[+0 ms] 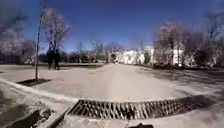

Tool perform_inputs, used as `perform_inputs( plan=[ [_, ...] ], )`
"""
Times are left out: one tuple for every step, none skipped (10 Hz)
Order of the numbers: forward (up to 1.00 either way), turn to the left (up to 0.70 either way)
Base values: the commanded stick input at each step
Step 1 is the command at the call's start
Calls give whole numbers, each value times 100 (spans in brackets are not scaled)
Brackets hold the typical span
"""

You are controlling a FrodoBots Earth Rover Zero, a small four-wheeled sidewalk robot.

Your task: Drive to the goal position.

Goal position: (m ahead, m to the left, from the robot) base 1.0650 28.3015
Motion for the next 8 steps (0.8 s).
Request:
perform_inputs(
  plan=[
    [94, 0],
    [94, 0],
    [94, 0],
    [94, 0],
    [94, 0],
    [94, 0],
    [94, 0],
    [94, 0]
  ],
)
